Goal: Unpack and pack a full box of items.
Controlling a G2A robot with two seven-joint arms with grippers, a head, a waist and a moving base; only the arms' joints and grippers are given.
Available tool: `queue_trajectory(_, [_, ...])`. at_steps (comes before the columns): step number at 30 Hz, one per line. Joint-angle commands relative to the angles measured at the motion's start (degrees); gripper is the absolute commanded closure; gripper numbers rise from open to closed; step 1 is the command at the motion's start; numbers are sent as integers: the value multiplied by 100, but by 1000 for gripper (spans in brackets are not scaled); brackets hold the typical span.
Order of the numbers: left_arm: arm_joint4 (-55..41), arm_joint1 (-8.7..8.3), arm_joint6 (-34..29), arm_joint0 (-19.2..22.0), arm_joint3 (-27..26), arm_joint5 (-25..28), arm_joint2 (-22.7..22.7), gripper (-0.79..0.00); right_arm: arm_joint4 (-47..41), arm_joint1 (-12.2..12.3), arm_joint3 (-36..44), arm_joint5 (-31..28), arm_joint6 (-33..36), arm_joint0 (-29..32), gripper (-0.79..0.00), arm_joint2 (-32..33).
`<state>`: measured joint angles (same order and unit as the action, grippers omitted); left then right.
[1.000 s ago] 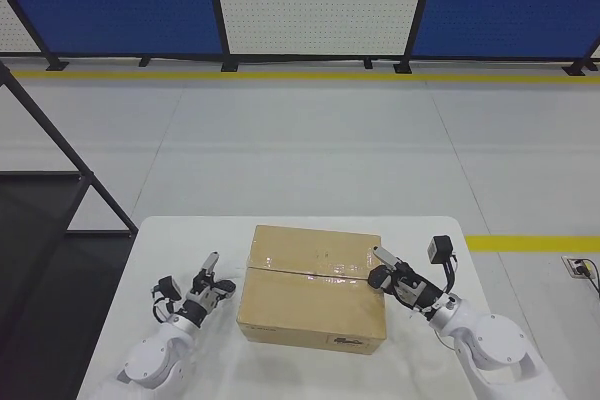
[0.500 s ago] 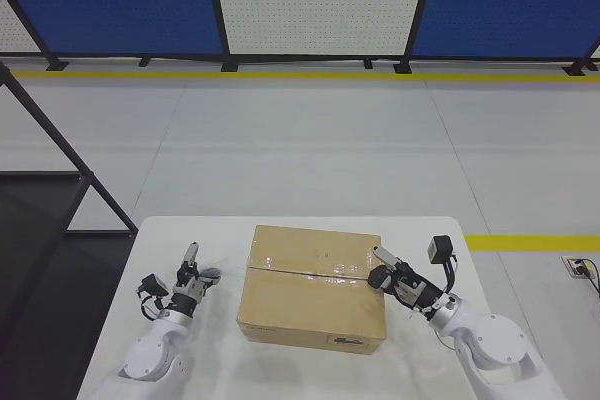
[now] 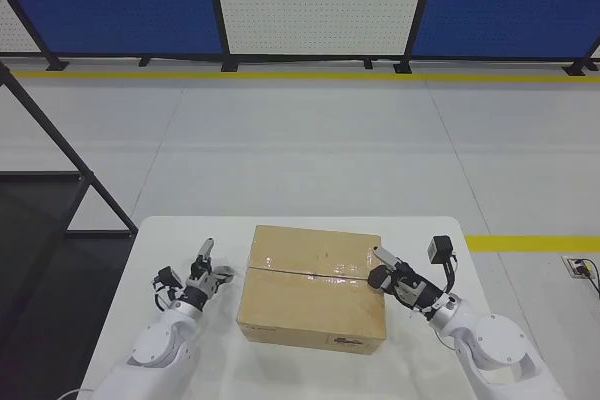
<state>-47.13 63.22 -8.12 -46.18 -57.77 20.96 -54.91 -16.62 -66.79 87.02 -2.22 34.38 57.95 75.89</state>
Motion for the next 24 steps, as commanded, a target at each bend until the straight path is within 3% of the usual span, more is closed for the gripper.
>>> queue_trajectory(1, [-71, 39, 62, 34, 48, 24, -43, -785, 0, 0, 0, 0, 0, 0, -785, 0])
queue_trajectory(8, [-397, 130, -47, 16, 81, 428, -334, -785, 0, 0, 0, 0, 0, 0, -785, 0])
queue_trajectory(16, [-959, 141, -961, -272, -91, 1129, -851, -785, 0, 0, 0, 0, 0, 0, -785, 0])
queue_trajectory(24, [-1285, 169, -1061, -540, -340, 1512, -1313, -785, 0, 0, 0, 0, 0, 0, -785, 0])
